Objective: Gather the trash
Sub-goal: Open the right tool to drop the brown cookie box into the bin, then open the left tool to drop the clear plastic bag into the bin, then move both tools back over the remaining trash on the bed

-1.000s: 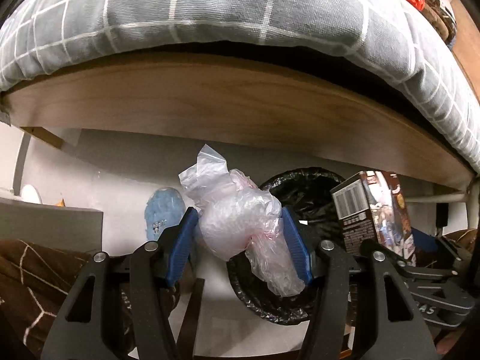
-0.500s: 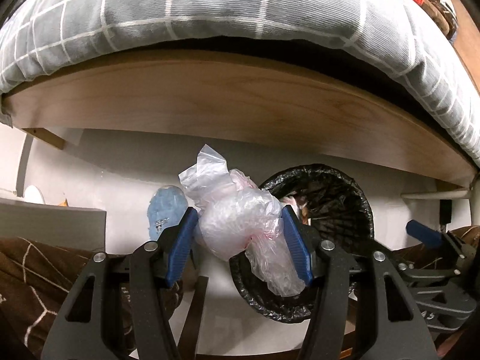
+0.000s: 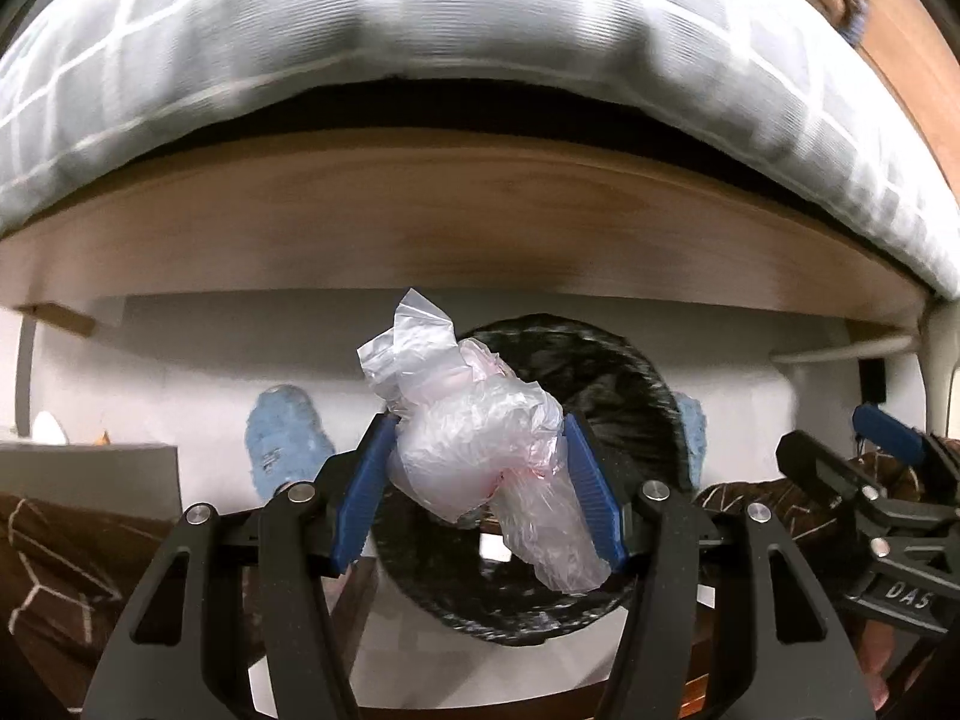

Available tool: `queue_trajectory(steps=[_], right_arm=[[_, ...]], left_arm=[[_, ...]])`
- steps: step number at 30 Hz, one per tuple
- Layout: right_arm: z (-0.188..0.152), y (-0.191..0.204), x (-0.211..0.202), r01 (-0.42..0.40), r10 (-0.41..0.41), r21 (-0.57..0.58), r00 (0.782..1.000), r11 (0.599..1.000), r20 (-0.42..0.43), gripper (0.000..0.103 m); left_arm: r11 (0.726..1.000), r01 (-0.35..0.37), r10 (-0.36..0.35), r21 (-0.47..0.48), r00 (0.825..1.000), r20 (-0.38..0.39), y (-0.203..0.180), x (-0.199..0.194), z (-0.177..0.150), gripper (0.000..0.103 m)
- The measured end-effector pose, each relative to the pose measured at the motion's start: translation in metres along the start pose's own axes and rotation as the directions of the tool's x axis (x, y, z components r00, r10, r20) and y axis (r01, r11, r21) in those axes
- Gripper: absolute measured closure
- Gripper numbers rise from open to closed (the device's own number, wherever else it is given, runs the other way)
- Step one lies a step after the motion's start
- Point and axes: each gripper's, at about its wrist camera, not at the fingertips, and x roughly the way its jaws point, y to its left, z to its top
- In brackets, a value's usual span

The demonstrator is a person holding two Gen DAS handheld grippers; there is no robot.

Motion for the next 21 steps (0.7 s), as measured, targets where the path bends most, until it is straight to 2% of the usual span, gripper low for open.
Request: queue_trajectory(steps=[6, 13, 14, 16, 21], right_arm=[[-0.004, -0.026, -0.010, 0.023, -0.024, 0.033, 1.000, 0.999, 0.014, 0.007], [-0.006, -0.048, -0.023, 0.044, -0.046, 0.062, 0.998, 0.997, 0.040, 0.007], [-0.006, -0.050, -0.025, 0.046, -0.048, 0.064, 0.998, 0.997, 0.043, 0.007], [-0.006, -0.053, -0.026, 0.051, -0.054, 0.066, 0.998, 0.997, 0.045, 0.007], [-0.006, -0.053, -0.022, 0.057, -0.059, 0.065, 0.998, 0.996, 0.038, 0.007]], left_arm=[[0.999, 0.040, -0.039, 0.034, 0.999, -0.018, -0.032, 0.006, 0.001, 0.046], [0.996, 0.040, -0.039, 0.074, 0.999, -0.013, -0.055, 0.008, 0.000, 0.045], [0.996, 0.035, -0.034, 0.077, 0.999, -0.009, -0.056, 0.008, 0.000, 0.042], [0.997, -0.005, 0.004, 0.082, 1.000, 0.008, -0.060, 0.006, -0.001, 0.023], [0.994, -0.022, 0.019, 0.103, 0.999, 0.032, -0.057, 0.000, -0.004, 0.013]])
